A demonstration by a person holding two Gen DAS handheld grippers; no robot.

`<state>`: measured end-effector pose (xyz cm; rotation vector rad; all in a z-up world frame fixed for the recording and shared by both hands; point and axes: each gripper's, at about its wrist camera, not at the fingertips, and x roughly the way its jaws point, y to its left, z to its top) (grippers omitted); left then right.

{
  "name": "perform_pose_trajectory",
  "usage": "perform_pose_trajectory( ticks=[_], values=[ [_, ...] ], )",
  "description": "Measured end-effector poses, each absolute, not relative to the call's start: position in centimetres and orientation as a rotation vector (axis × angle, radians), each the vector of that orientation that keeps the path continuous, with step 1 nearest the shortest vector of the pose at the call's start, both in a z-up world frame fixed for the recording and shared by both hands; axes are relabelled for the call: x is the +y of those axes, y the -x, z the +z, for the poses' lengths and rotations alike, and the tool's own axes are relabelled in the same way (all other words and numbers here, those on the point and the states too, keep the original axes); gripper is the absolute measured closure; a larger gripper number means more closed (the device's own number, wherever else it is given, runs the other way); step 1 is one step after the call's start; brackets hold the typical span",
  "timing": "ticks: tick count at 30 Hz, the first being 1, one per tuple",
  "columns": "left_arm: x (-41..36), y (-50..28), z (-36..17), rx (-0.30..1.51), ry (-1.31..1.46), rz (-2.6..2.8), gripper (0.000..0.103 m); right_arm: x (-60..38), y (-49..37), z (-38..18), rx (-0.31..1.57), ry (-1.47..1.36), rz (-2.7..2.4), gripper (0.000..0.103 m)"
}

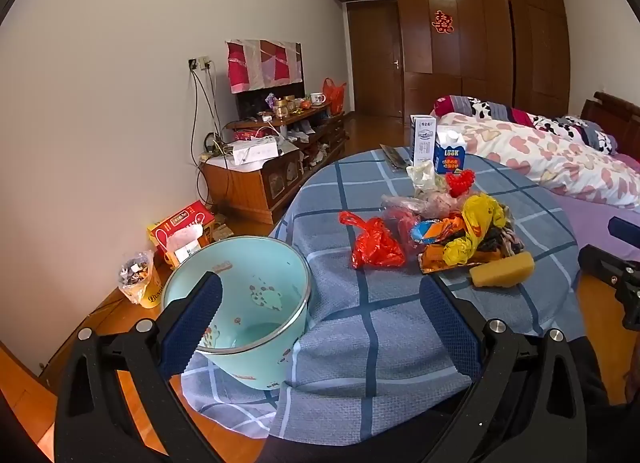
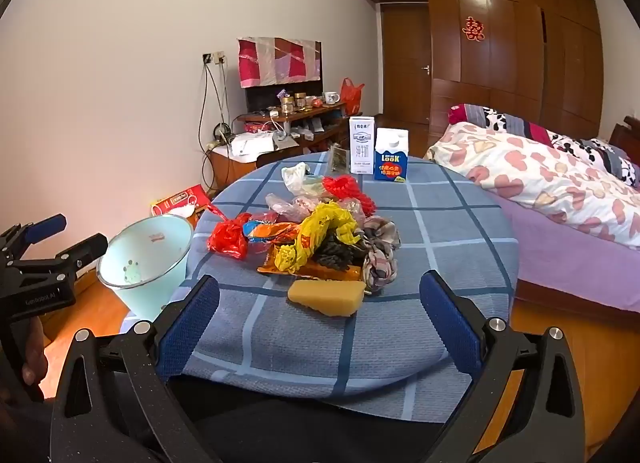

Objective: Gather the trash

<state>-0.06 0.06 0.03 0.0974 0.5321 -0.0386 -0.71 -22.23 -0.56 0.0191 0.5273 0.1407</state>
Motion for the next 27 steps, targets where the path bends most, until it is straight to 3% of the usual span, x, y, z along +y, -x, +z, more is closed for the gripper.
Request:
perform_pose_trajectory(
  ticks=[27],
  values=[
    [1.1,-0.2,0.8,0.531,-0.108,-0.028,0.006,-22.3,0.5,-1.0,0.544,-0.026,0.140,0.005]
  ],
)
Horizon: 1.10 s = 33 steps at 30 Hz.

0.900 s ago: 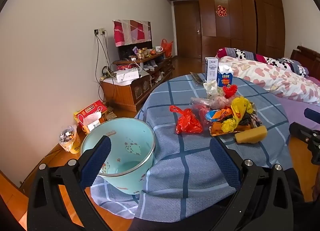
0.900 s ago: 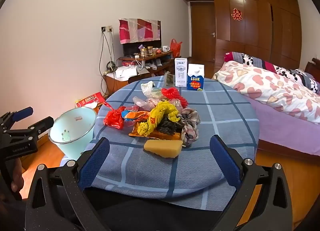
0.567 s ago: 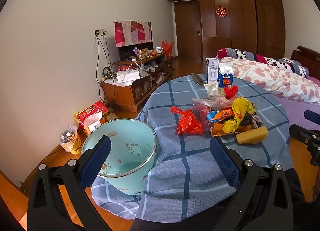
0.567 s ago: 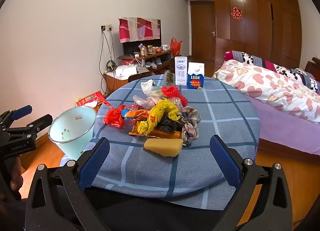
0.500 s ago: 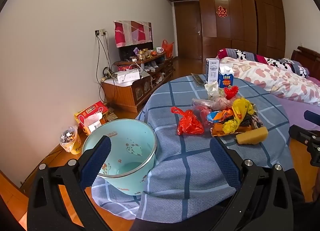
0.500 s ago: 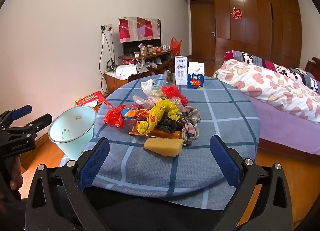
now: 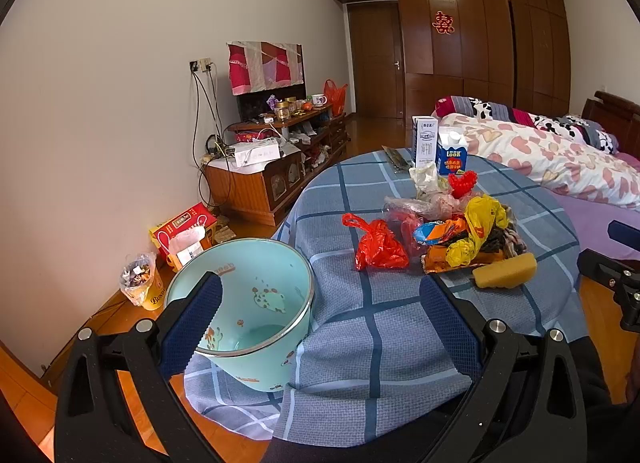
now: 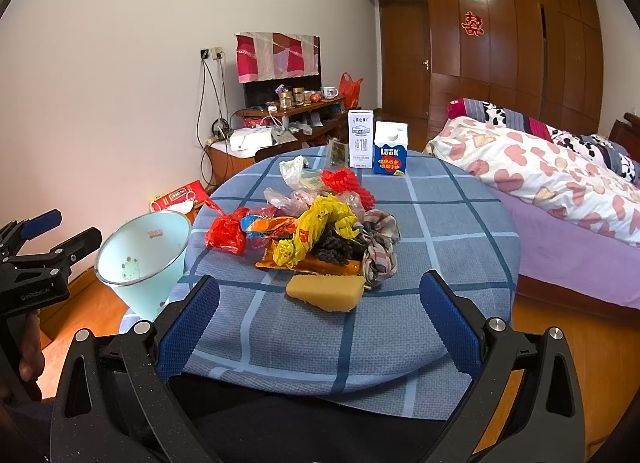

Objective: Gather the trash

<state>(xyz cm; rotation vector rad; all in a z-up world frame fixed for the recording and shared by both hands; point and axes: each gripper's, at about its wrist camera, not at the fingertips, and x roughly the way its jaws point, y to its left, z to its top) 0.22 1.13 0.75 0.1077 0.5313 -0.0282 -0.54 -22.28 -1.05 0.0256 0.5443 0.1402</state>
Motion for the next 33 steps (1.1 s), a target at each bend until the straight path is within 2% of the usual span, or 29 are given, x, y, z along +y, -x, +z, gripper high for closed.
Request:
perform_pose_trajectory(
  ticks=[33],
  values=[
    [0.89,-0.32,0.14,0.534,-0.114,-0.020,0.006,-22.27,0.05,-1.73,0.568,-0.030,0.143,0.005]
  ],
)
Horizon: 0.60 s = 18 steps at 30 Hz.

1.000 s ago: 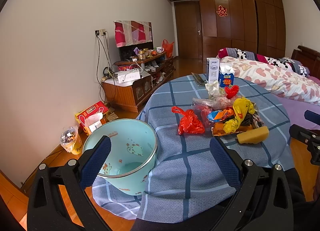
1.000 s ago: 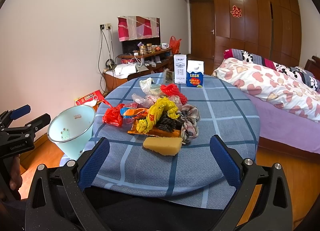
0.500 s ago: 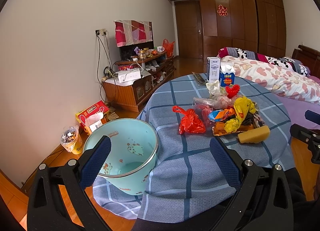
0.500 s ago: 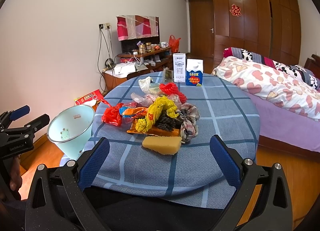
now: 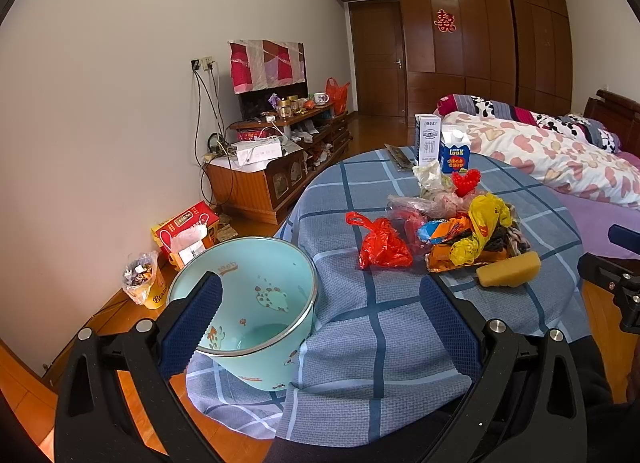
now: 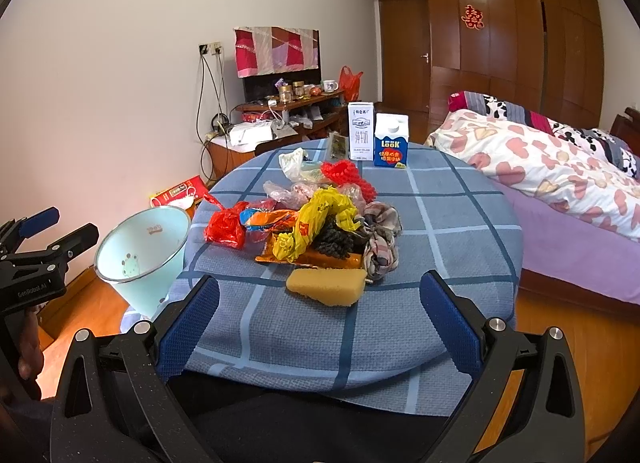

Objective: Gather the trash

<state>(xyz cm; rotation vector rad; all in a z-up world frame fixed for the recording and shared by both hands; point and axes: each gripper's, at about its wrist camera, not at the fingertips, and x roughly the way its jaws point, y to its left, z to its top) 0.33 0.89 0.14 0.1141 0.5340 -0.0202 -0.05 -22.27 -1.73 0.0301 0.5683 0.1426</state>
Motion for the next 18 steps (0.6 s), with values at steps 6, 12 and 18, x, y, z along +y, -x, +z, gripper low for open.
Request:
perform_pose_trajectory(
  ticks=[6,12,18],
  values=[
    [0.89,-0.37,0.07,0.533,-0.115,-0.019,0.006,-22.26,0.00,-1.70,0.569,-0.030,0.142,0.005],
    [0.90,-0.38,0.09,0.534,-0.114,-0.020,0.006,-22.26,-0.05,-1.70,0.570,-0.031,0.142,0.005],
    [0.89,-0.37,0.10,0.534,-0.115,-0.019,0.006,-22.25,-0.04,-1.77,0.571,-0.031,0.142,0.005]
  ],
)
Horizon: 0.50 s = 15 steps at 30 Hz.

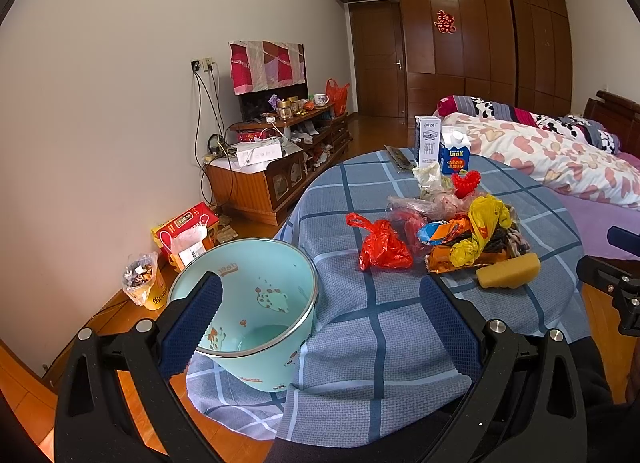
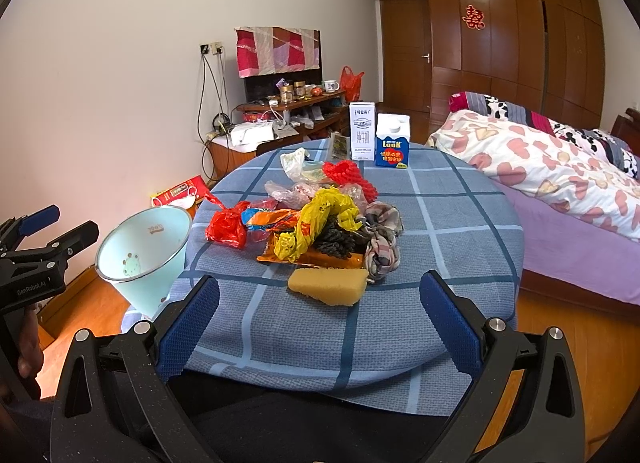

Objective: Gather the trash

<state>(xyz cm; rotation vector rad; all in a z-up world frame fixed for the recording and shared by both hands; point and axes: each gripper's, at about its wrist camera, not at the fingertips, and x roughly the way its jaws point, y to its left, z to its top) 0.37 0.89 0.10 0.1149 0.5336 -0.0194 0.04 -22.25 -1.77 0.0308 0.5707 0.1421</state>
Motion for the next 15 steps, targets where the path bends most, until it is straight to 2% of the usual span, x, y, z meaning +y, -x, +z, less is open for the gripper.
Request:
perform_pose_trajectory(
  ticks=[15],
  values=[
    [0.87,-0.36,-0.05,0.537,-0.119,-0.022,0.006,-21.80,-0.23,-2.05,0.583,-0.040,0.150,0.005]
  ],
)
